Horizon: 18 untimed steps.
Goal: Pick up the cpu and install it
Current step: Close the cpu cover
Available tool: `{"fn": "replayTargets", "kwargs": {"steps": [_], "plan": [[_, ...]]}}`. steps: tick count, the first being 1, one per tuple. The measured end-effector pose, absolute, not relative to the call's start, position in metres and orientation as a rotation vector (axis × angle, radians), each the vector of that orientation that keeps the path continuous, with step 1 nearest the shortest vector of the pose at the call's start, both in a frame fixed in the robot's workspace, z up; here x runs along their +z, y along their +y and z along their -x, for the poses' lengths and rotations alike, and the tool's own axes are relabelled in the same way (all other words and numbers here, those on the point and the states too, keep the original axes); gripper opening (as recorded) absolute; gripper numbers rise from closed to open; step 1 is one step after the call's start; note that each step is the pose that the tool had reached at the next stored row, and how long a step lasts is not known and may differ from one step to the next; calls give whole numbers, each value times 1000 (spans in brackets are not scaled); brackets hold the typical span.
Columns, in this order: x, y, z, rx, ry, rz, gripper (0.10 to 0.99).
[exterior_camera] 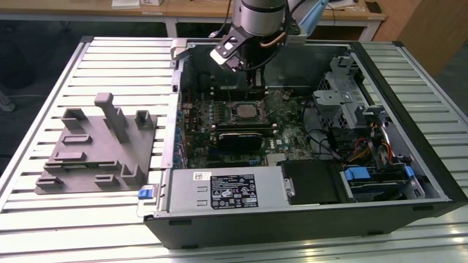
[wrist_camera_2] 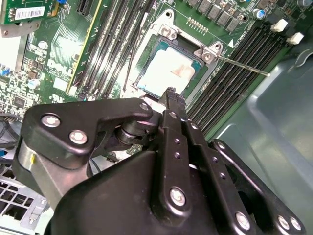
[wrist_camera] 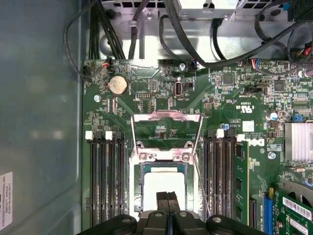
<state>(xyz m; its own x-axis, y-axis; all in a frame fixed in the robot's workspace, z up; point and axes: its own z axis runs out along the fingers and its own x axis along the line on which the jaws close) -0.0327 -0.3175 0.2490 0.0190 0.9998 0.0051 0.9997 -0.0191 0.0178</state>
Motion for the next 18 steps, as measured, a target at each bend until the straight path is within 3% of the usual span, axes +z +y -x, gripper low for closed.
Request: {"fn": "replayTargets", "kwargs": {"steps": [18], "plan": [[257,-318,25,25,2194,-2236,106]]}}
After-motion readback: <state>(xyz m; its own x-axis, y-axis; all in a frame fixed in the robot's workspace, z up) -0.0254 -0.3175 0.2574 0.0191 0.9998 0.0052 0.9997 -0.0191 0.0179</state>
